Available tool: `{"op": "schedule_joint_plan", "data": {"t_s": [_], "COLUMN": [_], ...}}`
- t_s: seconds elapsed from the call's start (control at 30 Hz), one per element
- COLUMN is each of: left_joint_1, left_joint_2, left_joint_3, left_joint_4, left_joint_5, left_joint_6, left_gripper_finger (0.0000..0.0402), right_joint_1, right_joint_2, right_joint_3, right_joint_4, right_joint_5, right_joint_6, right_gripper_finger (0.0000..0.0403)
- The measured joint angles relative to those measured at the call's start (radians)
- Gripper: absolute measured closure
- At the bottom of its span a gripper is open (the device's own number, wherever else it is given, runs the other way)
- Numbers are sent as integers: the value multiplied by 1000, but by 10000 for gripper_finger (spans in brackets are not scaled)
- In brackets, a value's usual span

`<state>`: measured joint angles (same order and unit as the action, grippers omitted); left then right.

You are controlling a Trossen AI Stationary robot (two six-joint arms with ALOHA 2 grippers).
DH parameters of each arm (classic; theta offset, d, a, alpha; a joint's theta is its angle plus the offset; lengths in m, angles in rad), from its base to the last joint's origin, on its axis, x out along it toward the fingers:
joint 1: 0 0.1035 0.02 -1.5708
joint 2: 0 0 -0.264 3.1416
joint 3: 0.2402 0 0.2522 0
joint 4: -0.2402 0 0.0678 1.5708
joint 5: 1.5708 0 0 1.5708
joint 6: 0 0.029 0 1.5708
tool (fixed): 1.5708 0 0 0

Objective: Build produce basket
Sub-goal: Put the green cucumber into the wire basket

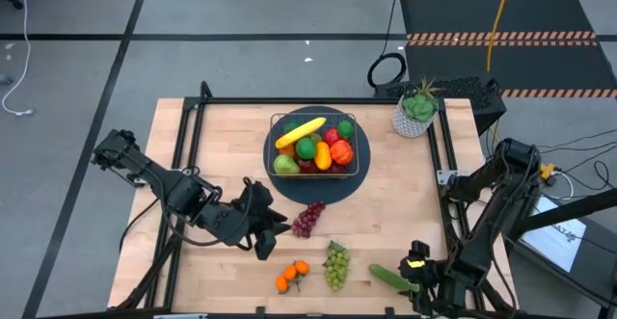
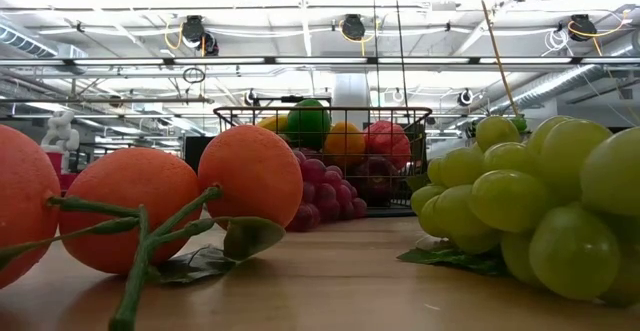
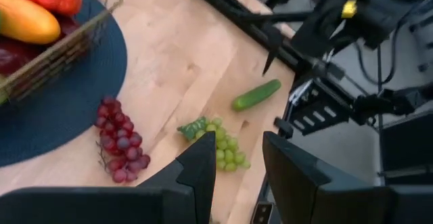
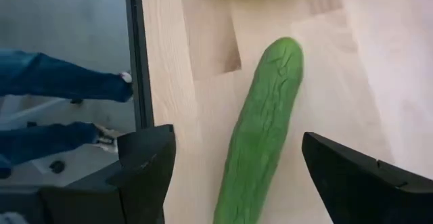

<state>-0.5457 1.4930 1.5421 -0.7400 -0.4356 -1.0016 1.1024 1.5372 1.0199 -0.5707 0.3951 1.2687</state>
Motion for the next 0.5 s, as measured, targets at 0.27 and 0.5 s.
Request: {"op": "schedule_joint_plan", "data": {"t_s": [0.27,0.5], "left_joint_1": [-5,-5], "left_joint_2": [0,0], "left_joint_3": [0,0], "left_joint_4": [1,15], "left_joint_5": [-18,-18], "left_joint_6": [1,-7], "left_gripper_finger": [279,279], "right_joint_1": [-26,-65], "right_joint_2": [0,0], "right_joint_3": [-182,-248], "right_joint_4": [183,379], "right_joint_5": [33,23], "right_joint_6": [100,5], "right_gripper_finger": [90,90]}}
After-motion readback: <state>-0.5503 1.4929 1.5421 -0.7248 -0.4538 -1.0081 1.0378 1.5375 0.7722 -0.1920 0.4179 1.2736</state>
